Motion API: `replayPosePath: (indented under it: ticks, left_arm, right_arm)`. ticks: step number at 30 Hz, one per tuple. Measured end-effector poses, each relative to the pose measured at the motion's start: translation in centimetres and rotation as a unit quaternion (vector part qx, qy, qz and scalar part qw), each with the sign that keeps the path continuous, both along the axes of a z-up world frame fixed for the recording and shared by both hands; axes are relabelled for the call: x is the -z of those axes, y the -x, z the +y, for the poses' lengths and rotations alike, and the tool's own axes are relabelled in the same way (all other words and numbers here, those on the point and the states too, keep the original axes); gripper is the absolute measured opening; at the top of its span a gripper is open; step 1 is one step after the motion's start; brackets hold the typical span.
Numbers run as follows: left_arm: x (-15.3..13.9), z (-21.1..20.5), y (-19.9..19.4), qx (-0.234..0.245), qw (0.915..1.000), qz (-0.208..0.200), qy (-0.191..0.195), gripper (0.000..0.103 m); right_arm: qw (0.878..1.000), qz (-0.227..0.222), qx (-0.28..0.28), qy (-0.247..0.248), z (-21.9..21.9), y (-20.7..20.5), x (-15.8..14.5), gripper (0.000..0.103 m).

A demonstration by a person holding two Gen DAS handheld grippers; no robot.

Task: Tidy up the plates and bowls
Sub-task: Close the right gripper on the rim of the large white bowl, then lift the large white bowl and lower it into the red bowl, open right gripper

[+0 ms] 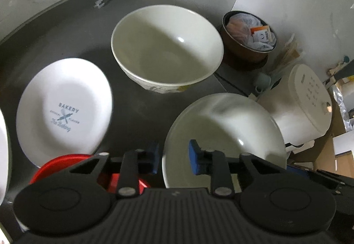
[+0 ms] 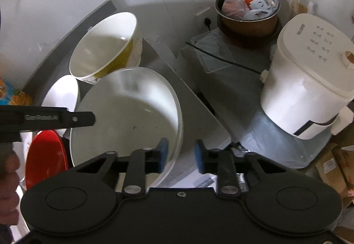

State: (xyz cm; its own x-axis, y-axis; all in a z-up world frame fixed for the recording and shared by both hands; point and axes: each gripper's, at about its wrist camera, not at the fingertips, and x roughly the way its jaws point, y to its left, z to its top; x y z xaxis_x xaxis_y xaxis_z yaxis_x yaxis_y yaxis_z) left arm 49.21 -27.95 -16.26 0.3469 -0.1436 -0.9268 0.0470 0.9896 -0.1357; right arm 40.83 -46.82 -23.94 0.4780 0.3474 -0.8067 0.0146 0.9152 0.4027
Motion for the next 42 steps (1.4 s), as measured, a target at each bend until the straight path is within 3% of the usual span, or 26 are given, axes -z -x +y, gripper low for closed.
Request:
replayPosePath:
  ticks: [5, 13, 31, 42]
  left_arm:
    - [1.2, -0.1, -0.9, 0.0, 0.9999, 0.007, -0.013, 0.012]
    - [1.2, 1.0, -0.8, -0.027, 0.9993, 0.019, 0.017, 0.009]
    - [-5.0, 3.5, 1.2, -0.02, 0.9979, -0.048, 0.039, 0.009]
    - [-7.0, 7.1, 3.6, -0.03, 0.9963, -0.069, 0.042, 0.009]
  right_arm:
    - [1.0, -0.015, -0.005, -0.004, -0.1, -0.4, 0.1, 0.01]
    - [1.0, -0.031, -0.003, -0.002, -0.2, 0.0, -0.5, 0.009]
    - [0.995, -0.096, 0.0, -0.008, 1.1, 2.0, -5.9, 0.009]
    - [0.993, -0.121, -0.013, -0.011, 4.1, 3.7, -8.4, 0.01]
